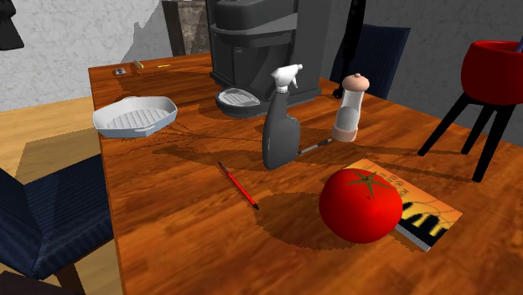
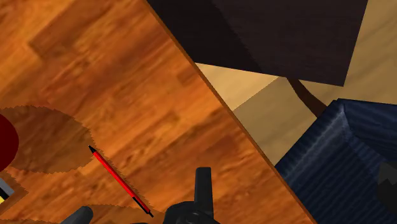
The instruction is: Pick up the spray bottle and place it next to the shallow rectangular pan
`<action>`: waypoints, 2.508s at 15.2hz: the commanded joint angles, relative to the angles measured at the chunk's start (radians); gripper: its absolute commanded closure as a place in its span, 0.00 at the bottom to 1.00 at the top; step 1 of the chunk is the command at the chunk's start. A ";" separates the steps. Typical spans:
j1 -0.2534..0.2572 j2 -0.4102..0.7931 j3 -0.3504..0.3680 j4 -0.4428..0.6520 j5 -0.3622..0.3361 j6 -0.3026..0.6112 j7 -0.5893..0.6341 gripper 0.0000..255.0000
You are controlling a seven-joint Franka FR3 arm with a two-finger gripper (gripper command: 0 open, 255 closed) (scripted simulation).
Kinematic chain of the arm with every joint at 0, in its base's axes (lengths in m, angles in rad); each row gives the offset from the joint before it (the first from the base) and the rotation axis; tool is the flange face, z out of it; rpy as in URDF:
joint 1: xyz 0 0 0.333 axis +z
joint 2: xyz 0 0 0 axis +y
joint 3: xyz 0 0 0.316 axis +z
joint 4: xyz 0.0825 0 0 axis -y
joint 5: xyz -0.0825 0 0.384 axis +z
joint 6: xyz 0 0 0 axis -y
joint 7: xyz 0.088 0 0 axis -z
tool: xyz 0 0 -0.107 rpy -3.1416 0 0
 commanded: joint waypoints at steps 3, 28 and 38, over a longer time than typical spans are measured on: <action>-0.022 0.070 -0.004 0.027 -0.003 0.048 0.032 0.00; -0.237 0.896 -0.140 0.663 0.003 0.299 0.381 0.00; -0.276 1.036 -0.173 0.759 0.030 0.351 0.424 0.00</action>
